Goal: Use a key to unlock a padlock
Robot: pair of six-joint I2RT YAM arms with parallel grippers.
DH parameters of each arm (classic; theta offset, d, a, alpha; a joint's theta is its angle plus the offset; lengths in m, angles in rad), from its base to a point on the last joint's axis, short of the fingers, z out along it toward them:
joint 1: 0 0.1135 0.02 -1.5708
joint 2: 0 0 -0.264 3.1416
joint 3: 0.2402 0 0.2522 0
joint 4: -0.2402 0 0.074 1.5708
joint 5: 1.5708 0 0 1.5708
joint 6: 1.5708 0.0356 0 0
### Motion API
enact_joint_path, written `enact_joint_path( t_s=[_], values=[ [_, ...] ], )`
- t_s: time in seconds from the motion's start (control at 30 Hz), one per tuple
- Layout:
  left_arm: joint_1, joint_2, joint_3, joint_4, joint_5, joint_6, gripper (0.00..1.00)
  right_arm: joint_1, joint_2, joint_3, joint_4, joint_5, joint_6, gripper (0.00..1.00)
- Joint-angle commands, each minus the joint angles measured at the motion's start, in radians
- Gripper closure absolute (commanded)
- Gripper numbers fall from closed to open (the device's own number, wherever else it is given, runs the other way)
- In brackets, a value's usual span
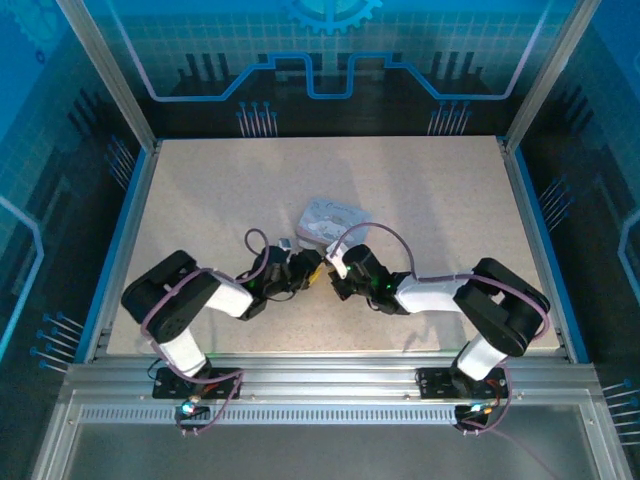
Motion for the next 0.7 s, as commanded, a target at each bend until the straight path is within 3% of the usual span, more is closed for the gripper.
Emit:
enact_joint_path(
  t_s=[0.0,0.17,0.3,0.47,0.67],
  values=[
    [0.041,-0.122,-0.018,-0.153,-0.017,0.089,0.48,-0.016,0.018,-0.036,0.065,-0.072,0.072,1.00],
    [0.152,-0.280,0.003,-0.378,0.013,0.191,0.34,-0.037,0.011,-0.069,0.125,-0.113,0.134,1.00],
    [0.253,-0.316,0.086,-0.547,0.068,0.312,0.24,-0.064,0.001,-0.090,0.158,-0.167,0.199,1.00],
    [0.325,-0.228,0.218,-0.642,0.145,0.439,0.18,-0.098,0.001,-0.118,0.203,-0.240,0.318,1.00],
    [0.329,-0.082,0.399,-0.756,0.179,0.579,0.16,-0.118,0.006,-0.136,0.220,-0.280,0.409,1.00]
  ],
)
